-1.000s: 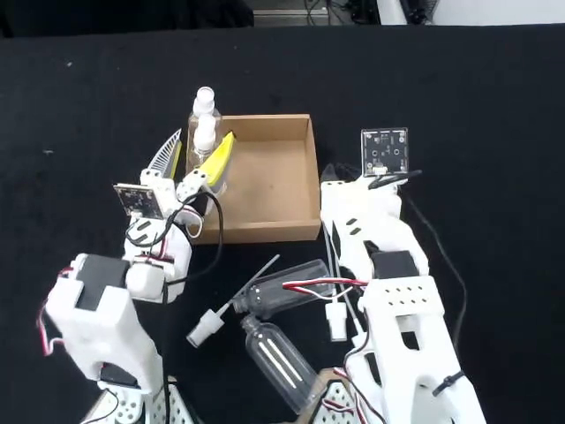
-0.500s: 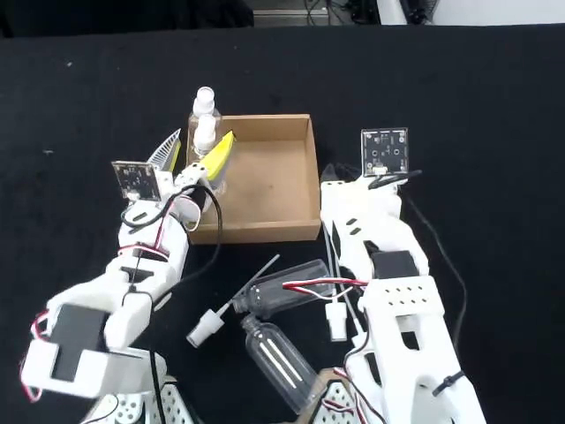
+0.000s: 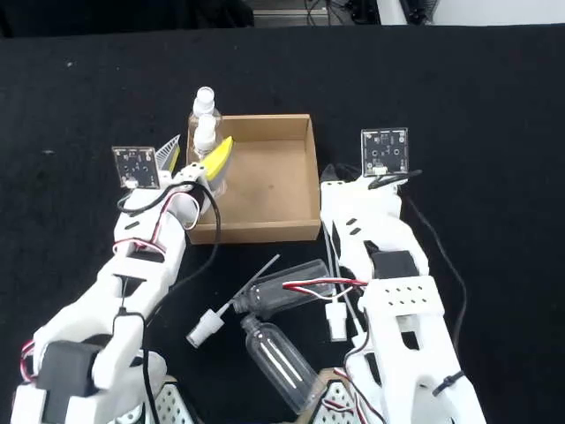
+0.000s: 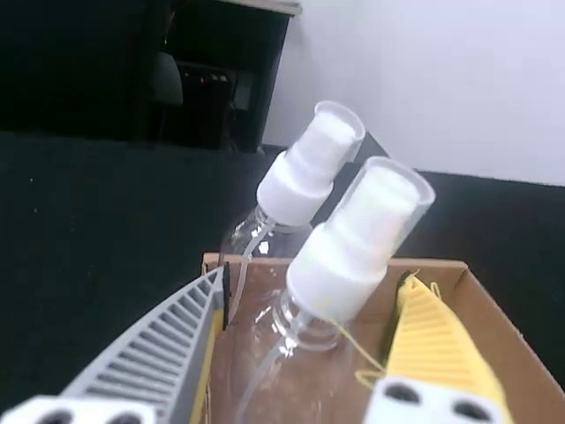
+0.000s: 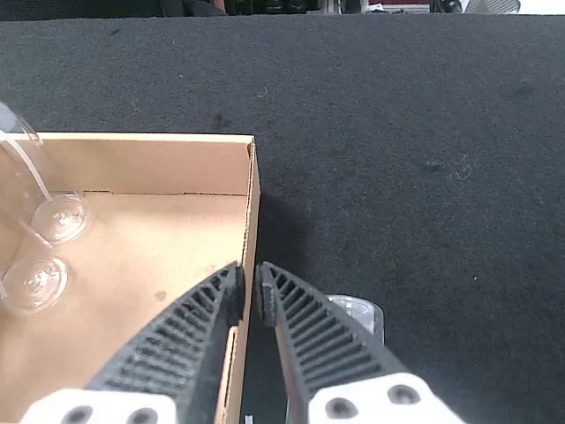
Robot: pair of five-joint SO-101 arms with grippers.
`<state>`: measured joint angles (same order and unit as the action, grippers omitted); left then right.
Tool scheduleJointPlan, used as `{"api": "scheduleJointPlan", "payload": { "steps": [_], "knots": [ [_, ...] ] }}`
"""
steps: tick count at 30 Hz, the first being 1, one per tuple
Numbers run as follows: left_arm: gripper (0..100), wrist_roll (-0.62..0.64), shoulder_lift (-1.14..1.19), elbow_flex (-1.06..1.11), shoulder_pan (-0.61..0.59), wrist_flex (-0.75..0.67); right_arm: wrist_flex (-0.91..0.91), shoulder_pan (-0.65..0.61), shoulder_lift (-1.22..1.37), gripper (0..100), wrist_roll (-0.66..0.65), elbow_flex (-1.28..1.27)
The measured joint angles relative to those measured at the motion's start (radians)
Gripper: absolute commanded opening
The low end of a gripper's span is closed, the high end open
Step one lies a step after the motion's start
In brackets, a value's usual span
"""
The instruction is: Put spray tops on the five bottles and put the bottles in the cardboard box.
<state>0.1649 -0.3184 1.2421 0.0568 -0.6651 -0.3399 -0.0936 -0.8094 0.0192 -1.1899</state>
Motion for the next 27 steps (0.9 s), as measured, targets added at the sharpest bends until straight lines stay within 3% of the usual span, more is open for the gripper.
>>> {"api": "scheduleJointPlan", "payload": {
  "steps": [12,19,27],
  "knots": [
    [21,0.0,-0.15,0.0,0.0,0.232,0.0,0.0,0.0,1.2,0.0,0.0],
    [21,0.0,-0.288,0.002,0.0,0.463,0.0,0.0,0.0,1.2,0.0,0.0],
    [21,0.0,-0.381,0.002,0.0,0.634,0.0,0.0,0.0,1.2,0.0,0.0]
  ]
}}
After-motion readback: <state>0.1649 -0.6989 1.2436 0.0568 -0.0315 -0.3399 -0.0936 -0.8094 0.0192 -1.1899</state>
